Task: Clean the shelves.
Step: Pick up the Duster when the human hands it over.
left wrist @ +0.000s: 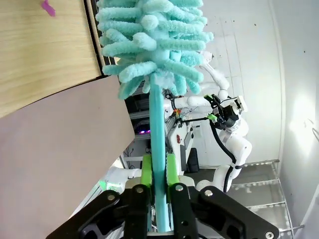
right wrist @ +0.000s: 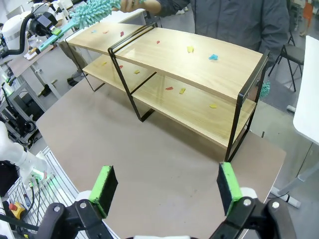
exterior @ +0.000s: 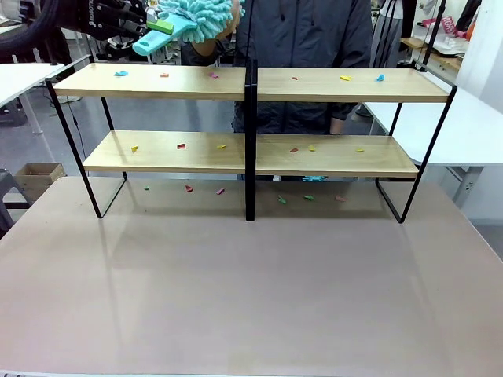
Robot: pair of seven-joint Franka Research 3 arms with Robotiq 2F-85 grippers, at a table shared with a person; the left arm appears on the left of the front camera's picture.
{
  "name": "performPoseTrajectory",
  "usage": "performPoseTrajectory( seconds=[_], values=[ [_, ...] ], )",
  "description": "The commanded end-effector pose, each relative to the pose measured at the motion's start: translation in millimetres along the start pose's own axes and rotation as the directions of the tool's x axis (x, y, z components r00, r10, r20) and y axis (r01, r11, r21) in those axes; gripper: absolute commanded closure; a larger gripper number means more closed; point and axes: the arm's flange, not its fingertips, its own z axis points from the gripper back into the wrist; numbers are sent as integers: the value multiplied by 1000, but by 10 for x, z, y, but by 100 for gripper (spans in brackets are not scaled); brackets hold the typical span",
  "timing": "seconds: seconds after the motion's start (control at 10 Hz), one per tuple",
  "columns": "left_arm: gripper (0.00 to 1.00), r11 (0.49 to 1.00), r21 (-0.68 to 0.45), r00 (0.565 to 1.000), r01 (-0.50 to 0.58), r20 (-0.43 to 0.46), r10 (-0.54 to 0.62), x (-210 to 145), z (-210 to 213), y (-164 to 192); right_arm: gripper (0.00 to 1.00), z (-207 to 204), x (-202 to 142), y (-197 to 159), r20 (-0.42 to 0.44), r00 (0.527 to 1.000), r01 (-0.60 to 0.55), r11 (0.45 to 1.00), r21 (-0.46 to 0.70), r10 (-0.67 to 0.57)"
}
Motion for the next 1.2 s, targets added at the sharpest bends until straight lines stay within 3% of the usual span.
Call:
performPoseTrajectory(
  seconds=[0.0,0.2,0.4,0.5,0.6,0.7,1.0,1.1],
  values=[
    [100,999,-39,999,33,18,-33,-56,41,28,0,7,14,-3,4,1000,-1,1000,6,1],
    [100,993,-82,994,83,-69,-89,-157,285,22,0,7,14,-3,4,1000,-1,1000,6,1],
    [100,968,-96,946,234,-207,-249,-445,888,36,0,7,14,-3,4,1000,-1,1000,6,1],
    [100,948,-64,926,312,-204,-318,-612,1263,74,0,7,14,-3,4,1000,-1,1000,6,1],
    [100,924,-131,894,360,-236,-382,-876,1675,147,0,7,14,-3,4,1000,-1,1000,6,1],
    [100,896,-93,867,435,-225,-444,-1122,1983,190,0,7,14,-3,4,1000,-1,1000,6,1],
    [100,844,97,850,527,-68,-523,-1693,2818,303,0,7,14,-3,4,1000,-1,1000,6,1],
    [100,824,89,825,559,-158,-542,-1855,3040,365,0,7,14,-3,4,1000,-1,1000,6,1]
  ],
)
